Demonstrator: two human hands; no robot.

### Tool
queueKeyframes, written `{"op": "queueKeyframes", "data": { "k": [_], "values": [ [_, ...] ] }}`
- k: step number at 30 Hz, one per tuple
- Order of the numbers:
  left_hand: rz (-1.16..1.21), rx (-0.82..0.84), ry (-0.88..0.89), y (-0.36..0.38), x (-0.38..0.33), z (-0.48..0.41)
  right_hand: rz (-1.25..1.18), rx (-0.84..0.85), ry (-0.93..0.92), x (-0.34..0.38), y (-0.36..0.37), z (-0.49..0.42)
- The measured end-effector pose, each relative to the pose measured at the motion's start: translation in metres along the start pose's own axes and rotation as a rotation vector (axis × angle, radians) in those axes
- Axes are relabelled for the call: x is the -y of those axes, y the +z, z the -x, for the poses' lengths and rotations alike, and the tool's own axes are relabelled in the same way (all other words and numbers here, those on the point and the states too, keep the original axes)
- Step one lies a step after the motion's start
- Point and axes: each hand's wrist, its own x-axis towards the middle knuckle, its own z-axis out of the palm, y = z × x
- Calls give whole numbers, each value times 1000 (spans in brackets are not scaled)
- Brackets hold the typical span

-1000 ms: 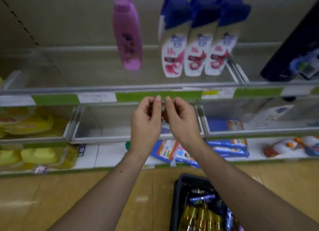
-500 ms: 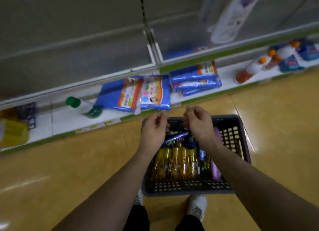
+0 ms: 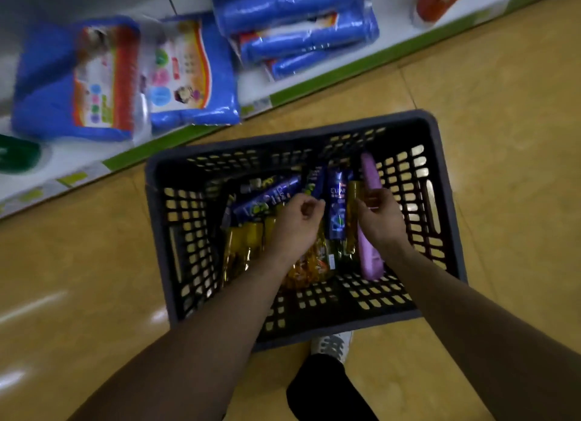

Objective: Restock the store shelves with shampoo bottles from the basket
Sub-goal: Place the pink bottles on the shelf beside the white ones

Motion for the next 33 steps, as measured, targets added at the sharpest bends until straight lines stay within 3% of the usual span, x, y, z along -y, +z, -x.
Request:
{"op": "queueKeyframes", "data": {
  "k": [6,9,14,19,26,33],
  "values": [
    [-19,115,-38,38,22,-20,313,9,151,-70,4,-35],
    [-5,136,-72,50,31,-32,309,8,206,-87,11,-42],
    [-28,148,-95,65,36,-46,401,-62,133,-99,16,-52],
    [-38,181,-117,61,26,-37,91,78,53,-83,7,-36],
    [122,201,-105,4,-33,19,-566,264,40,16,-6,23],
    [404,145,14,-70,-107,83,-722,392,-51,144,-12,94]
  ]
}}
